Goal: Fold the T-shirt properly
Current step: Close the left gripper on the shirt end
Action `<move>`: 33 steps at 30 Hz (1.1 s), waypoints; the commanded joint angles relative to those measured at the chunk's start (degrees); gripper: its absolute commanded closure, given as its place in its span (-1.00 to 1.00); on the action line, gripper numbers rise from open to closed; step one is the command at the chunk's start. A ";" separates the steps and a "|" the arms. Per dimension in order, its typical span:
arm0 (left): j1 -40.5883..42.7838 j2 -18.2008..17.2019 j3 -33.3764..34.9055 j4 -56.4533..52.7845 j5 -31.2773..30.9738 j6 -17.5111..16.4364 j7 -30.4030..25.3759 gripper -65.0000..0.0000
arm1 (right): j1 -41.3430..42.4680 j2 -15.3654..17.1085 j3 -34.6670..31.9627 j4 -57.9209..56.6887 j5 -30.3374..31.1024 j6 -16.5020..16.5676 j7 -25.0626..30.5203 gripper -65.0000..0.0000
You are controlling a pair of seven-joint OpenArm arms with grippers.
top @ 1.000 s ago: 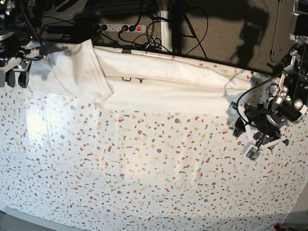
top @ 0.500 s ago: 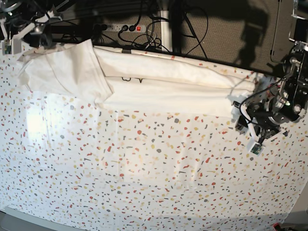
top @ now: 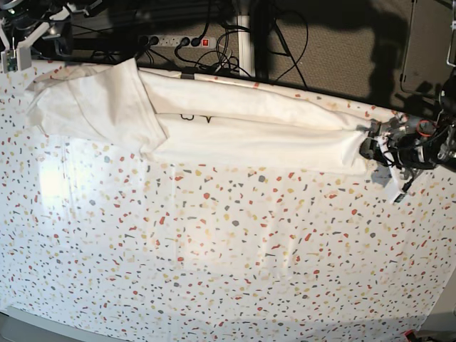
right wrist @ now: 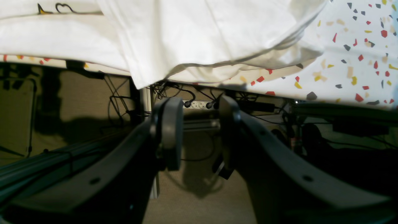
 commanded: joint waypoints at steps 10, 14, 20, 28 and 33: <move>-1.29 -1.22 -5.20 -6.97 -17.14 -6.47 3.54 0.09 | -0.50 0.46 0.39 0.79 0.52 0.10 0.76 0.37; -2.16 0.28 -5.20 -15.76 -17.29 -7.32 1.75 0.09 | -0.48 0.46 0.39 0.79 0.57 0.10 0.66 0.37; -4.57 1.53 -5.20 -22.75 -20.70 -7.39 4.46 0.09 | -0.48 0.48 0.39 0.79 0.55 0.10 0.66 0.37; -4.55 1.57 -5.20 -22.71 -20.70 -7.39 6.08 0.09 | -0.48 0.46 0.39 0.79 0.74 0.10 0.66 0.37; -4.55 2.93 -5.18 -22.71 -22.08 -7.58 12.44 0.09 | -0.48 0.46 0.39 0.79 0.74 0.10 0.72 0.37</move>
